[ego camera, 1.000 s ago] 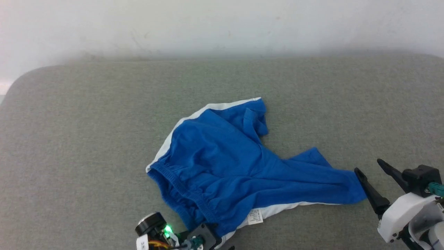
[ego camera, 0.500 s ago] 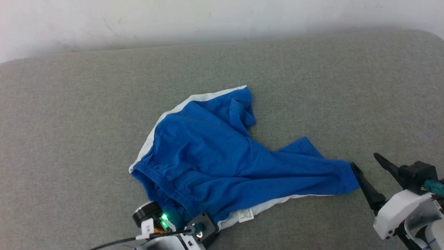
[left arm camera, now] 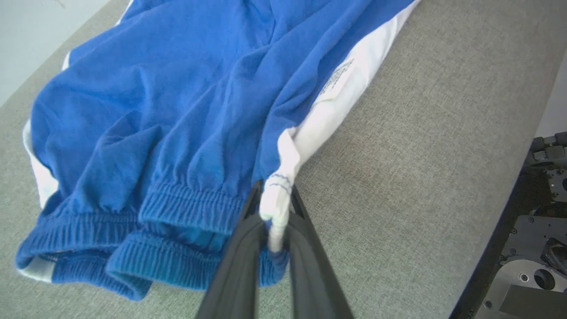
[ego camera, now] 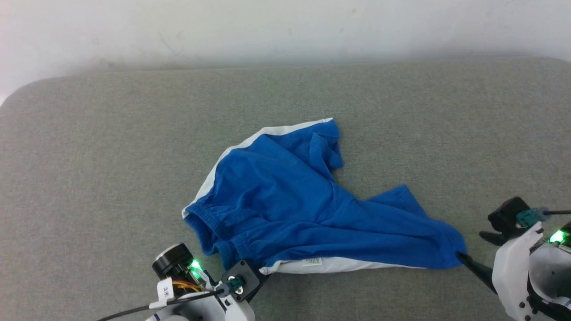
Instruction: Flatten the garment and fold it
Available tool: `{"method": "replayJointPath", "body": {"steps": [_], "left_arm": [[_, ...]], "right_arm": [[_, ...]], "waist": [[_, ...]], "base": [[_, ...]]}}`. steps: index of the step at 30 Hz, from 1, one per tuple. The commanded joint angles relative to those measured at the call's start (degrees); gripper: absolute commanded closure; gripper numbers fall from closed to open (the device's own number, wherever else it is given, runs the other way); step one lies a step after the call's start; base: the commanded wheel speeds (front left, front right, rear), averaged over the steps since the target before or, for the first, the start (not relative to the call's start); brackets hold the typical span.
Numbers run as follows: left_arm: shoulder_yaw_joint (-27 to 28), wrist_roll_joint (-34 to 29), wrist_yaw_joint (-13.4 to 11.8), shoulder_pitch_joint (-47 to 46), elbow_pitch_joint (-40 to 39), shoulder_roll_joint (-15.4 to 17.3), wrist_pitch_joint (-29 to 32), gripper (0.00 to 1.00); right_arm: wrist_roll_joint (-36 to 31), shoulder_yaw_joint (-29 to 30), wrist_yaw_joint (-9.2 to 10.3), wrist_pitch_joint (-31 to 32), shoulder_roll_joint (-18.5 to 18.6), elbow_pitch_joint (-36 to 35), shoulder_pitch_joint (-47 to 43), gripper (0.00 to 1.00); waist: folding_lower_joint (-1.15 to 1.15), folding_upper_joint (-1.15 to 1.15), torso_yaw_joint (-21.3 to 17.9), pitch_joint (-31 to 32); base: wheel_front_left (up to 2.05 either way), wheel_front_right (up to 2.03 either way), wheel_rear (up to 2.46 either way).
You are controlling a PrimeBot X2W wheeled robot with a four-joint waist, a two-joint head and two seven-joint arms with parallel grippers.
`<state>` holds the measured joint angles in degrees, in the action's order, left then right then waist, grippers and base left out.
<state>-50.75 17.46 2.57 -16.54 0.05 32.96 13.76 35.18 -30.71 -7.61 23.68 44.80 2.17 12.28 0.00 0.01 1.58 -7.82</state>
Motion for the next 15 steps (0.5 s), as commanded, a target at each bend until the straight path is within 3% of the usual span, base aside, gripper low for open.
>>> {"method": "replayJointPath", "body": {"steps": [1, 6, 13, 15], "left_arm": [[0.1, -0.3, -0.4, 0.5, -0.1, 0.2, -0.4, 1.00], [-0.1, -0.5, -0.8, -0.2, 0.7, -1.0, -1.4, 1.00], [-1.0, -0.6, -0.5, -0.6, 2.5, -2.1, -2.6, 1.00], [-1.1, -0.4, -0.6, -0.3, 2.9, -2.2, -2.8, 1.00]], "right_arm": [[1.7, -1.8, 0.12, 2.6, 0.8, -0.1, 1.5, 0.00], [5.9, -7.4, 0.12, 6.9, -0.5, 4.2, 4.4, 0.00], [7.3, -14.2, 0.12, 3.4, -5.1, 14.7, 6.2, 0.00], [8.3, -15.3, 0.12, 0.7, -5.4, 15.4, 6.7, 1.00]], "waist": [[0.00, -0.01, 0.7, -0.2], [0.00, -0.01, 1.9, -1.4], [0.00, -0.01, 3.0, -2.1], [0.00, -0.01, 2.9, -1.7]], "base": [[0.00, 0.00, 0.00], [0.00, 0.00, 0.00], [0.00, 0.00, 0.00], [0.00, 0.00, 0.00]]}}
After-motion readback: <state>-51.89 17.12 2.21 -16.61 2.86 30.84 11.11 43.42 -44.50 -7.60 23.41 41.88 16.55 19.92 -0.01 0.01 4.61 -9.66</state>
